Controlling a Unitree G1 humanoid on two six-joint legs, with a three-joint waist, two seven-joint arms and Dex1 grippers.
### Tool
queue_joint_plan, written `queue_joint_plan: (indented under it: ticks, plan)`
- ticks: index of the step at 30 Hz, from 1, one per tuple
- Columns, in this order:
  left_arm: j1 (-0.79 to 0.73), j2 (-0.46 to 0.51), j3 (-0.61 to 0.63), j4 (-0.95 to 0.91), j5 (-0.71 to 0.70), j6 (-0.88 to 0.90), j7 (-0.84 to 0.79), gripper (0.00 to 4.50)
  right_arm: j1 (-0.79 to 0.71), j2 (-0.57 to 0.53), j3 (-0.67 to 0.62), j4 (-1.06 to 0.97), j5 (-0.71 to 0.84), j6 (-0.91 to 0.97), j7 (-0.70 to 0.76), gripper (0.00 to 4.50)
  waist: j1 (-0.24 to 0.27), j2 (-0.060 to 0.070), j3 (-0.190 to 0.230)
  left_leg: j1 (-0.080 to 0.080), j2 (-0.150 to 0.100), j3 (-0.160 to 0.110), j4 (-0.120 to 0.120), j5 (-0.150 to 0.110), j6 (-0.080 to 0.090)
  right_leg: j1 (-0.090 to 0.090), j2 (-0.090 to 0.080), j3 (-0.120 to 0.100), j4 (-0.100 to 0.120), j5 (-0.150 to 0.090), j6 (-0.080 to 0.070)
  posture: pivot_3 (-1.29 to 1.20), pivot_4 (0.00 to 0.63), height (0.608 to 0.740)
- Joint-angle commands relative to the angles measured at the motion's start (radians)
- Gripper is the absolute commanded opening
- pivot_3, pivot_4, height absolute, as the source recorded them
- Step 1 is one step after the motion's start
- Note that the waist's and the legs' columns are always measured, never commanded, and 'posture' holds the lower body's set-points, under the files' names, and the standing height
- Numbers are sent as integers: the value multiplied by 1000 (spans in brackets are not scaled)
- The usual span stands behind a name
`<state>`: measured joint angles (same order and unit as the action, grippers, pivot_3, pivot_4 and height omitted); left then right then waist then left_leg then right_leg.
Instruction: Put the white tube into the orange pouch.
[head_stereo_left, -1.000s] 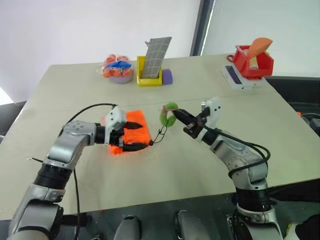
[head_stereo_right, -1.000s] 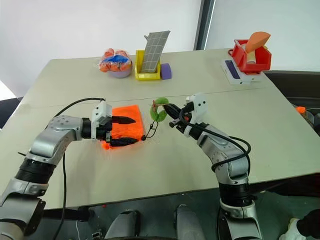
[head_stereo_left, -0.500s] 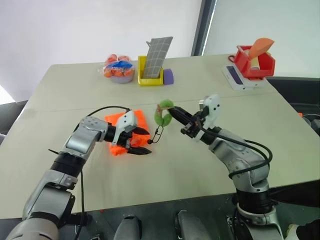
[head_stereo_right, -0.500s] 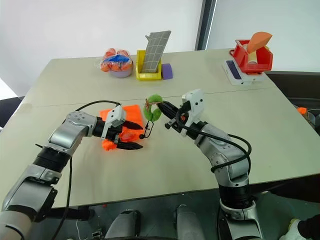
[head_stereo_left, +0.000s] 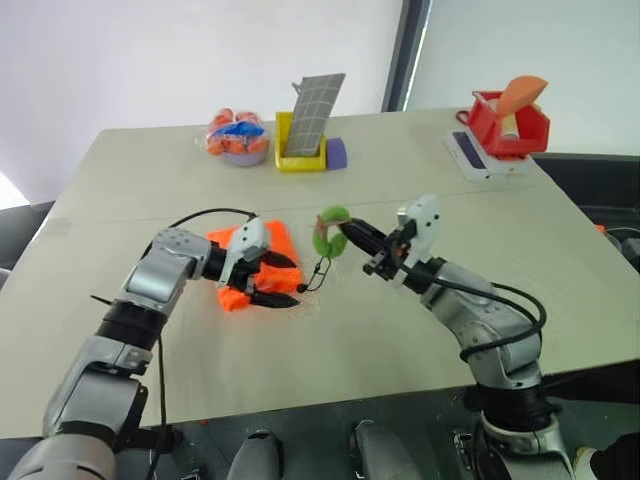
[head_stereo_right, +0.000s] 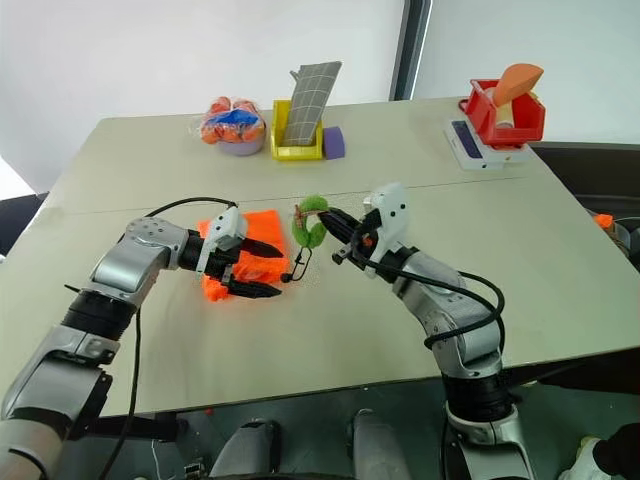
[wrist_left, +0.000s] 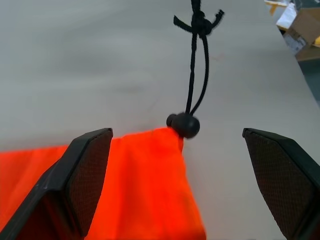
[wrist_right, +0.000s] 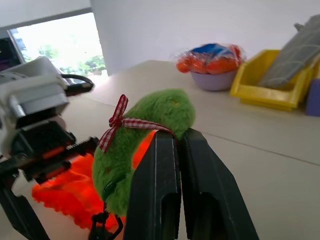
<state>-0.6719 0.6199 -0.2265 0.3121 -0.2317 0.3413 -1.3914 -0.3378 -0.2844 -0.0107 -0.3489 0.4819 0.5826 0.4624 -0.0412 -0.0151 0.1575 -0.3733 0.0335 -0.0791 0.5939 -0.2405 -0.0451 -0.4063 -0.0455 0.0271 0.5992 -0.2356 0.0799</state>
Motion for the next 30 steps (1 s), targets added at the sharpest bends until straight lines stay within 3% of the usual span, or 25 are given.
queue_joint_plan:
  ticks: [1, 19, 26, 30]
  plan:
    - [9, 18, 38, -35, -21, 1, 2, 4448, 5, -12, -50, -6, -2, -39, -9, 0, 0, 0, 0, 0, 0, 0, 0, 0, 0, 0, 0, 0, 0, 0, 0, 0, 150, 740]
    - [14, -27, 86, -27, -34, -34, 80, 4448, 10, -23, -92, 87, -83, -57, -95, 0, 1, 0, 0, 0, 0, 0, 0, 0, 0, 0, 0, 0, 0, 1, -1, 0, 150, 740]
    - [97, -42, 83, -156, 53, -234, 226, 4448, 15, -9, -87, 71, -71, -49, -98, 0, 0, 0, 0, 0, 0, 0, 0, 0, 0, 0, 0, 0, 0, 1, -2, 0, 150, 740]
    - [203, -33, 55, -268, 203, -414, 381, 4448, 9, -1, -83, 67, -68, -44, -100, 0, 0, 0, 0, 1, 0, 0, 0, 0, 0, 0, 0, 1, 1, 1, -2, 0, 150, 740]
